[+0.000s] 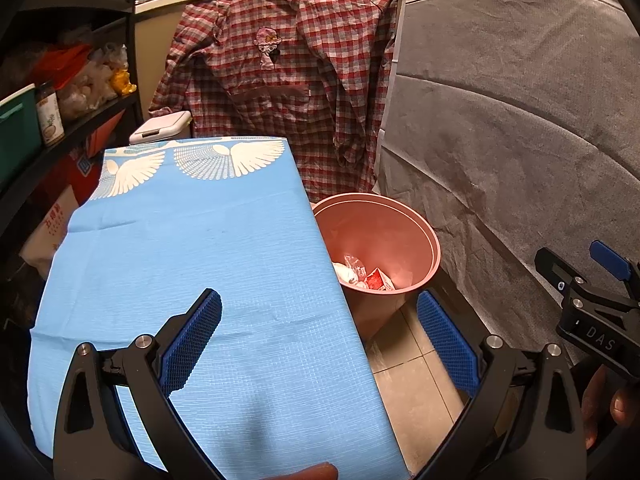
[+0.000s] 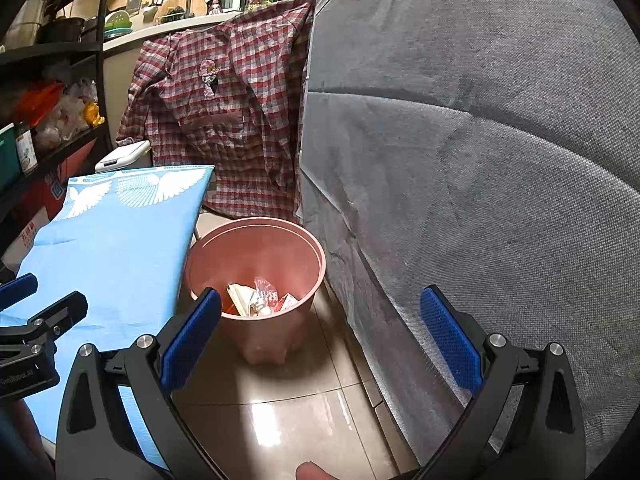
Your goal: Collect trash
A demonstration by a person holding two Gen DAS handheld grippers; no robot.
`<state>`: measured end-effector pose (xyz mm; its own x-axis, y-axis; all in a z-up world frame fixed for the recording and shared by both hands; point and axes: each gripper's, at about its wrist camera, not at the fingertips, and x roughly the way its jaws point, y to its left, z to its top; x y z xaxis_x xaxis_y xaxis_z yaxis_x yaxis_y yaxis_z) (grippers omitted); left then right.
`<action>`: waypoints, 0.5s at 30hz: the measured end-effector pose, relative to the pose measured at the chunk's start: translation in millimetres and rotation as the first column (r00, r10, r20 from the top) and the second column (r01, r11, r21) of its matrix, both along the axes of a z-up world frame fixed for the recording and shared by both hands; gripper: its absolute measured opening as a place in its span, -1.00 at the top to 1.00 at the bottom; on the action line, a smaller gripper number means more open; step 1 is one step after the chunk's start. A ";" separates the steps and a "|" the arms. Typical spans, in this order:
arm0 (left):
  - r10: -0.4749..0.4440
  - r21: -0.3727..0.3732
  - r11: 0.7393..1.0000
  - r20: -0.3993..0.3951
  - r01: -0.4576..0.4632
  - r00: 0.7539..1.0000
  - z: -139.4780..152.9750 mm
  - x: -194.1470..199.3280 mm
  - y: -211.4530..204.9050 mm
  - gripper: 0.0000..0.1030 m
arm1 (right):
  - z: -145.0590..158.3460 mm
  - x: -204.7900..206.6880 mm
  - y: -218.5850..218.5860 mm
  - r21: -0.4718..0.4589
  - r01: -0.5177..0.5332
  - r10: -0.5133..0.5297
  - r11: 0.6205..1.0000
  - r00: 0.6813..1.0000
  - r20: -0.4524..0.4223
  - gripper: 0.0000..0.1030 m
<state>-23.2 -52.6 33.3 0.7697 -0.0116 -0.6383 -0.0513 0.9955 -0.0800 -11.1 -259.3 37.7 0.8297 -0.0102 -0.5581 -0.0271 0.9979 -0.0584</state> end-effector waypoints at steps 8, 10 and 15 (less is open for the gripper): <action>-0.010 -0.006 1.000 0.004 0.010 1.000 2.3 0.3 -1.2 -0.85 | 1.5 0.6 -1.9 0.002 0.003 -0.003 1.000 1.000 0.002 -0.90; -0.012 -0.007 1.000 0.003 0.012 1.000 1.8 -0.7 -0.6 -0.85 | 2.0 0.2 -1.8 0.002 0.004 -0.004 1.000 1.000 0.003 -0.90; -0.015 -0.008 1.000 0.000 0.015 1.000 1.3 0.3 -1.0 -0.85 | 2.1 0.6 -2.3 0.000 0.003 -0.003 1.000 1.000 0.003 -0.90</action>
<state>-22.8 -53.6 34.6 0.7695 -0.0279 -0.6381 -0.0368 0.9954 -0.0879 -10.5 -261.6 39.8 0.8313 -0.0129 -0.5557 -0.0235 0.9980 -0.0584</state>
